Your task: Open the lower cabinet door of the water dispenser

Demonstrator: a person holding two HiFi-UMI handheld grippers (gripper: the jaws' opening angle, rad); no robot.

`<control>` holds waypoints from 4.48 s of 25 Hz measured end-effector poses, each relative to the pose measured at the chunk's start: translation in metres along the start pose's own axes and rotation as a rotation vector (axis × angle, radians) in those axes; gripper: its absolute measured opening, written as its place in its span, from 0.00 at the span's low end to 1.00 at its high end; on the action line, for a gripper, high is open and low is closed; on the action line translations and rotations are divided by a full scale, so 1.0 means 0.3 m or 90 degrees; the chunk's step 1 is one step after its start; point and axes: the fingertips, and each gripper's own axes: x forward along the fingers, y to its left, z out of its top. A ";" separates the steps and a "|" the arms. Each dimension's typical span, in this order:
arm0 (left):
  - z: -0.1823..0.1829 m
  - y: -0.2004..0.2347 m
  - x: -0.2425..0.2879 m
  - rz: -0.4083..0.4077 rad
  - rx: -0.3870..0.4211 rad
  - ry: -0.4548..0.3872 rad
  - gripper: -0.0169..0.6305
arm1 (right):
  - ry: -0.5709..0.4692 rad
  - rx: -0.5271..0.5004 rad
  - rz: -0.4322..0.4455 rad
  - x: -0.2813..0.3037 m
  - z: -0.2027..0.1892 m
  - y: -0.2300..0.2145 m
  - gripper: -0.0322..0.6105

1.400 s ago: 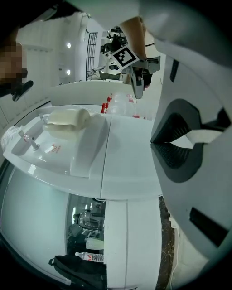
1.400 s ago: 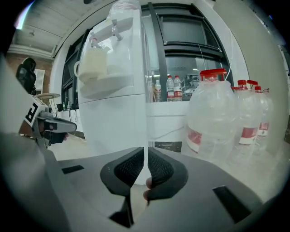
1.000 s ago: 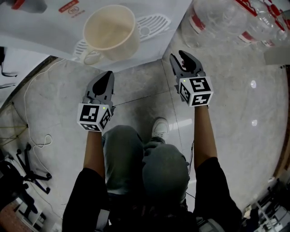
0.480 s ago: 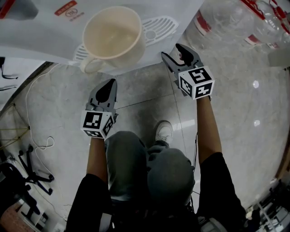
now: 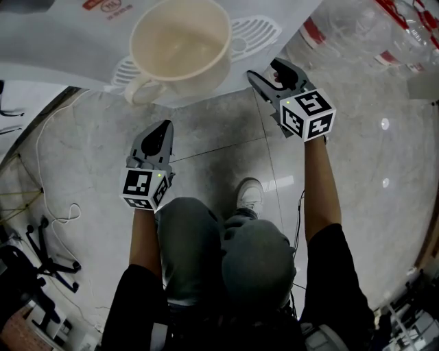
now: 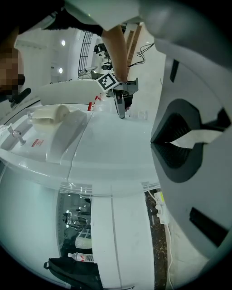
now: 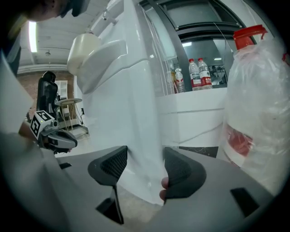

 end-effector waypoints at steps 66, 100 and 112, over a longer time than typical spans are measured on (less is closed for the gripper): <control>-0.135 -0.315 -0.808 -0.121 0.007 0.138 0.05 | 0.127 0.064 -0.128 -0.431 -0.256 0.822 0.33; -0.132 -0.010 -1.324 -0.138 -0.004 0.116 0.05 | 0.147 0.097 -0.132 -0.359 -0.149 1.401 0.32; 0.201 -0.078 -1.503 -0.119 -0.034 0.090 0.05 | 0.087 0.153 -0.209 -0.686 0.209 1.455 0.18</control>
